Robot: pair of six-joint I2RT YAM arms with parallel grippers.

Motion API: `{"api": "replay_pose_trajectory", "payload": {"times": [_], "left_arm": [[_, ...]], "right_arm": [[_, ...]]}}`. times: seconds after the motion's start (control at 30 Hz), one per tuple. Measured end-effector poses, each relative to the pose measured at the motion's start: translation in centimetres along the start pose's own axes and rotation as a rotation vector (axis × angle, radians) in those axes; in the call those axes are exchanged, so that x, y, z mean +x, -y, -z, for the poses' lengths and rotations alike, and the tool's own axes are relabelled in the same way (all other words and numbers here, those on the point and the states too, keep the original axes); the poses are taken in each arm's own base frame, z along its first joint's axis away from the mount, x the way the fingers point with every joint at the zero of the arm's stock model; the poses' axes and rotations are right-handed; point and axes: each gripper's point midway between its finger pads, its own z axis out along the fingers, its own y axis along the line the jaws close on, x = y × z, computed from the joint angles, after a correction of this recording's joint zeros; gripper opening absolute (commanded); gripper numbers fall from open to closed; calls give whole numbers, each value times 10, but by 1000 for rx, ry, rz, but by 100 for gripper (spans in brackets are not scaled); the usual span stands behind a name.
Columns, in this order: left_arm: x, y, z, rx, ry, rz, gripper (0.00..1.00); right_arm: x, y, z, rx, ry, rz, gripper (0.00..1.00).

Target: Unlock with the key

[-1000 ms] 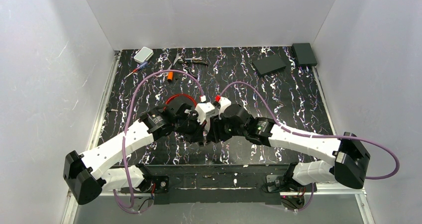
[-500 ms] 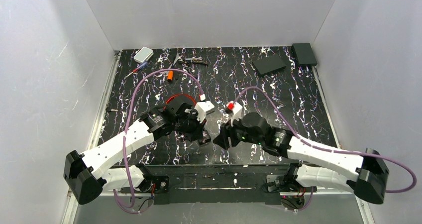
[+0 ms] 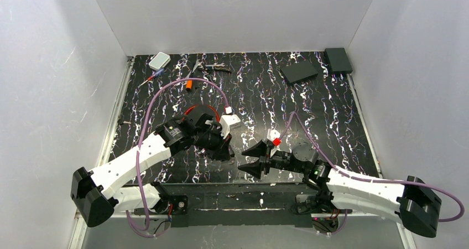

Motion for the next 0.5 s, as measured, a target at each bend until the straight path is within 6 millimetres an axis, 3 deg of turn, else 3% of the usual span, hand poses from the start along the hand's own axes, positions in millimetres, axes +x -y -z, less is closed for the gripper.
{"api": "replay_pose_trajectory", "payload": {"times": [0.23, 0.5], "left_arm": [[-1, 9, 0, 54, 2, -2, 0], [-1, 13, 2, 68, 6, -4, 0]], "right_arm": [[-3, -12, -10, -96, 26, 34, 61], [-1, -13, -14, -116, 25, 53, 56]]}}
